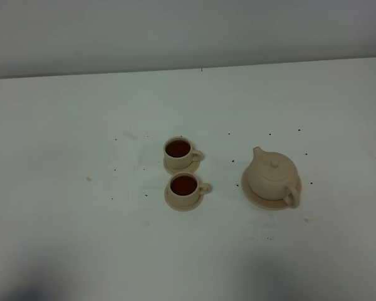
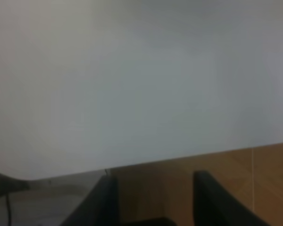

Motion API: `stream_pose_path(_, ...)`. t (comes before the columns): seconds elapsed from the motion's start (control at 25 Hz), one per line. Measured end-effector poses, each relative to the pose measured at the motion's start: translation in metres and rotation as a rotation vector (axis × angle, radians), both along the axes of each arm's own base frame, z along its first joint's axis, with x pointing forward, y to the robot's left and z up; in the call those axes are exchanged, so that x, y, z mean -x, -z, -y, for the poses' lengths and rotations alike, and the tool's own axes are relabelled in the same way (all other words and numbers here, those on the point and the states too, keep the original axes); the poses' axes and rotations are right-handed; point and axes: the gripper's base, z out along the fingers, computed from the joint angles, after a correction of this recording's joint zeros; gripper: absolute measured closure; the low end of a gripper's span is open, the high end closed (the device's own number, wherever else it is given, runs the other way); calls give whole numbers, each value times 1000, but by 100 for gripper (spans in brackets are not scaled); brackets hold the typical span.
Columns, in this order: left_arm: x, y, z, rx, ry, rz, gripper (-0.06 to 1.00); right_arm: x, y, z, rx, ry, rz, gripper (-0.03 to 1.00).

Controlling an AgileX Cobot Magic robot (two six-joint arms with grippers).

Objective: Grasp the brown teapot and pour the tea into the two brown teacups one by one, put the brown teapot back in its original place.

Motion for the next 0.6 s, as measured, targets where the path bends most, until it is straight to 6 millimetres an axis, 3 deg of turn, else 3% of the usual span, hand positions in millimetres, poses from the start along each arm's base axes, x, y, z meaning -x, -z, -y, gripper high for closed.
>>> stream_pose_path(0.32,0,0,0,0,0,0,62,67,10,7,-36,-46,165,60)
stream_pose_path(0.6,0,0,0,0,0,0,62,89,12,5,-73,-123,328,60)
